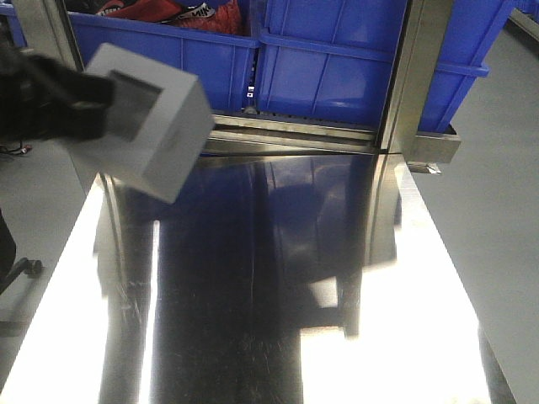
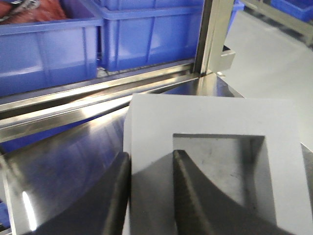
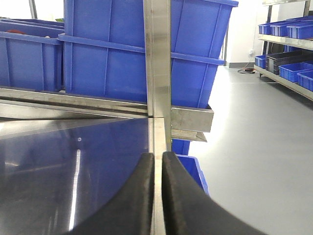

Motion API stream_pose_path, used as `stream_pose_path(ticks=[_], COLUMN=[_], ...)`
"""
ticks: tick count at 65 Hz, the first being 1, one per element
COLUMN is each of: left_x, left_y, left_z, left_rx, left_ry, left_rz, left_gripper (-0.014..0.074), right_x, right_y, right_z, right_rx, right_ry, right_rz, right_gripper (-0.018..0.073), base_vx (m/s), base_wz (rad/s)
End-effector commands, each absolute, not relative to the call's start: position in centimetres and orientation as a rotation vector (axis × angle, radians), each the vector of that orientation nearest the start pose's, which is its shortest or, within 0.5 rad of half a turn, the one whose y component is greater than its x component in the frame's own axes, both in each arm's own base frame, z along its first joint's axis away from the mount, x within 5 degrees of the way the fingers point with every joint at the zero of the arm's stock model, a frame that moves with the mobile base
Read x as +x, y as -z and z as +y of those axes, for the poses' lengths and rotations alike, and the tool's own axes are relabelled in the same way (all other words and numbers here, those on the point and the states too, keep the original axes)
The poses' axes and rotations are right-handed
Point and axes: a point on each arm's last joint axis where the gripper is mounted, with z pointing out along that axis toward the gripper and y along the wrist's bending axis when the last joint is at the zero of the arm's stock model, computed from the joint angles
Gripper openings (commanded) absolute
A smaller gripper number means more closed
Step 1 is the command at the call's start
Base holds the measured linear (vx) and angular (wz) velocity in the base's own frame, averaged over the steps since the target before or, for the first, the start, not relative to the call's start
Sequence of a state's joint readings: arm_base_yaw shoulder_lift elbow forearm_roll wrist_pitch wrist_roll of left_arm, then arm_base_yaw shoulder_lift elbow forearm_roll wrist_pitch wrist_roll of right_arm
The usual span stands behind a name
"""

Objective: Sort gray base to blue bin
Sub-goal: 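Lift the gray base with the left gripper toward the robot, then drive the base away from the table while holding the base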

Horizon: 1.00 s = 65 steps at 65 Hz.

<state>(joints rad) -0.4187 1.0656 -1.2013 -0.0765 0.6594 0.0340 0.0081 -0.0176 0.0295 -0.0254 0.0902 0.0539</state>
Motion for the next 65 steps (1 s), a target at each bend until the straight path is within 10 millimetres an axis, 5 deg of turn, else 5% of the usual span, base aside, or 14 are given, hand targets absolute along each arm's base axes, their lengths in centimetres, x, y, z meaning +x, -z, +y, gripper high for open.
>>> stream_pose_path(ticks=[1,33,65], left_x=[16.6,5.8,4.1], left_y=[-45.2,-41.0,-39.8], left_z=[-7.6,-2.7,-2.0], left_rx=[0.343,0.281,0.271], left_ry=[0.363,0.403,0.415], left_rz=[1.787,1.540,1.491], left_gripper=[0.0150,0.0150,0.0150], right_x=[5.6,5.6,5.6], right_y=[-20.3,-20.3,-20.3], right_z=[0.0,0.0,0.0], right_rx=[0.009,0.009,0.009], right_ry=[-0.015,-0.015,-0.015], right_rz=[1.505,1.505,1.505], right_gripper=[-0.0004,-0.0004,-0.0004], base_vx=[0.00,0.00,0.00], base_wz=[0.00,0.00,0.00])
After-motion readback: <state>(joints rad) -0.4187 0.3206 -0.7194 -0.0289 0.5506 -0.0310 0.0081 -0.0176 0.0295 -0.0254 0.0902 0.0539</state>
